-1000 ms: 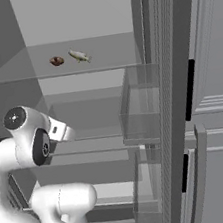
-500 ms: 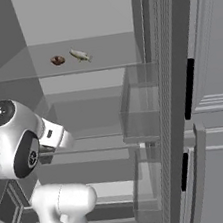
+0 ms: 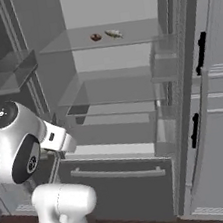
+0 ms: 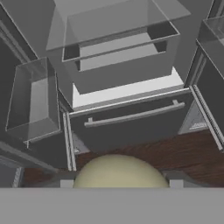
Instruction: Place one mushroom and one fish in each tupperware on the nearby counter, to pack two identical lunches.
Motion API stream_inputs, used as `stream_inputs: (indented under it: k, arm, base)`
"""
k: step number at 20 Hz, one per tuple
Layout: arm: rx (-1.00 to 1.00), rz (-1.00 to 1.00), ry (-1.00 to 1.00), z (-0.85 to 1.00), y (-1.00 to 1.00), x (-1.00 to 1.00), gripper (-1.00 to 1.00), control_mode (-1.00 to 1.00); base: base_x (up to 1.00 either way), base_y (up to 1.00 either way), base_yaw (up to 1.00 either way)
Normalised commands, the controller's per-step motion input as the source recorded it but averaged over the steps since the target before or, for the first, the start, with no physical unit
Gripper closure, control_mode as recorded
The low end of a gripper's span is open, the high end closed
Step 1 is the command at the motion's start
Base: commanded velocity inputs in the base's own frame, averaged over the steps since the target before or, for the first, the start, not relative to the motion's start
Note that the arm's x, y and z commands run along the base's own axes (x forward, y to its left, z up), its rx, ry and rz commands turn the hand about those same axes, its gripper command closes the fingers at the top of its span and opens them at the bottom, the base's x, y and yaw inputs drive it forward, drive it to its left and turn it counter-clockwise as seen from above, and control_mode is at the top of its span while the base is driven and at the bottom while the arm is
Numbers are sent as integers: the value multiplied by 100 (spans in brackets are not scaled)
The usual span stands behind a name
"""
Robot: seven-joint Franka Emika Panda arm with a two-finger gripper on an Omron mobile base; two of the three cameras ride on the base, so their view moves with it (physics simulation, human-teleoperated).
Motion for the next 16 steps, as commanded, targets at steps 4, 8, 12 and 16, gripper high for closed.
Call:
stream_inputs:
  k: [4, 8, 12, 16]
  arm:
    - [0, 0, 0, 0, 0, 0, 100, 100]
    - [0, 0, 0, 0, 0, 0, 100, 100]
    - [0, 0, 0, 0, 0, 0, 100, 100]
    - [0, 0, 0, 0, 0, 0, 100, 100]
  base:
    - [-100, 75, 43]
    - [-73, 76, 49]
    - [14, 84, 44]
    - [90, 50, 36]
